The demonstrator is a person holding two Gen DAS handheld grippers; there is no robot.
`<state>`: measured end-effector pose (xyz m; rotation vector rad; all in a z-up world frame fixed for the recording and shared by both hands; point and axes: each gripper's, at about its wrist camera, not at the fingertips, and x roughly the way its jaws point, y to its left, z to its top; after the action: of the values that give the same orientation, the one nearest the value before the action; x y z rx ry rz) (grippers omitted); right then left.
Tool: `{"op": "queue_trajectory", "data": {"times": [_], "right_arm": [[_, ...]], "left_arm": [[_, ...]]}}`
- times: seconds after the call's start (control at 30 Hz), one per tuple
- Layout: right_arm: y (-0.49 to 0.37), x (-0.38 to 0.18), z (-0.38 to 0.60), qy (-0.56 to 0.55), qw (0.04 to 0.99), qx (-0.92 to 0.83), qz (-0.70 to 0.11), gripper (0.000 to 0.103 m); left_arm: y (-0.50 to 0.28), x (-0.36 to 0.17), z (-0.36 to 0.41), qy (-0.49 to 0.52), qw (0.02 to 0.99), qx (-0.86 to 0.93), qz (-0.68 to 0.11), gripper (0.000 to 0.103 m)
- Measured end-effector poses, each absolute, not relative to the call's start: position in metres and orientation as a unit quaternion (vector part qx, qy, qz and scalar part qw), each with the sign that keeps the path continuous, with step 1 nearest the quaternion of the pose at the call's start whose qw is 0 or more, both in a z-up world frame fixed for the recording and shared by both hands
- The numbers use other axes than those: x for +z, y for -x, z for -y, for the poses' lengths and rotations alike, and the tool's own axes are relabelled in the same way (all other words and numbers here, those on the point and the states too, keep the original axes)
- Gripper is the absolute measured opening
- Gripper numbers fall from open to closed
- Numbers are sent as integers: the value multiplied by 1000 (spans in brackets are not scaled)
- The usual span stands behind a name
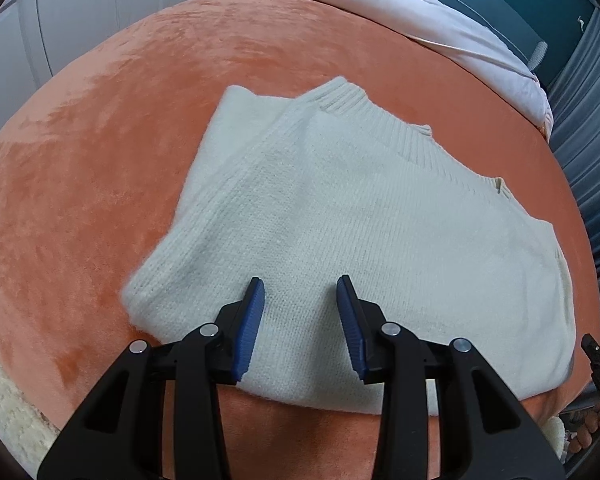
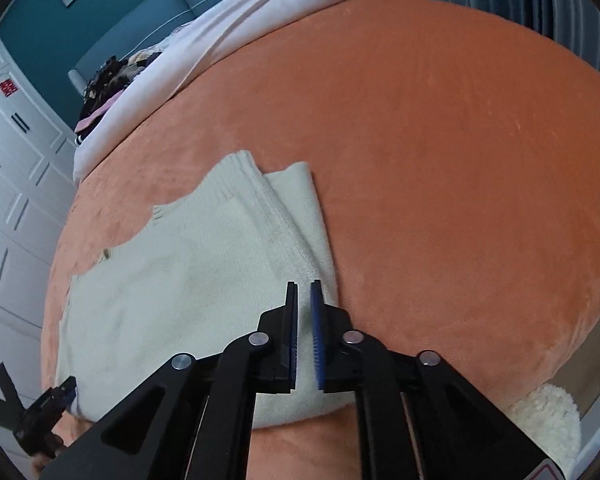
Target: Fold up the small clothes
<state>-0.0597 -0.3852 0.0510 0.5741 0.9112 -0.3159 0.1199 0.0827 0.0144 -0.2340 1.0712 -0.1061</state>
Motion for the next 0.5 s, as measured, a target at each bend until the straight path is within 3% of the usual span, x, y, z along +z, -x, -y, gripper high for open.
{"op": "queue_trajectory", "data": {"times": [0.07,0.17,0.3,0.37,0.5], "right_arm": [[59,42,381,-244,842,-143,-459,12],[63,24,391,-216,835,-155,-482,2],[66,51,387,-260,836,-151,-458,7],[61,55,375,-223,849,-147,-456,7],[57,12,381,-193,826,-149,-508,4]], "left_arm": [[-119,14,-81,108,854,-48,-507,36],[-119,15,-82,109,854,-48,-506,36],[-115,17,-103,162,843,-53,-510,35],[-113,12,-110,170,840,-59,-512,30],[-109,11,-110,171,842,-60,-508,27]]}}
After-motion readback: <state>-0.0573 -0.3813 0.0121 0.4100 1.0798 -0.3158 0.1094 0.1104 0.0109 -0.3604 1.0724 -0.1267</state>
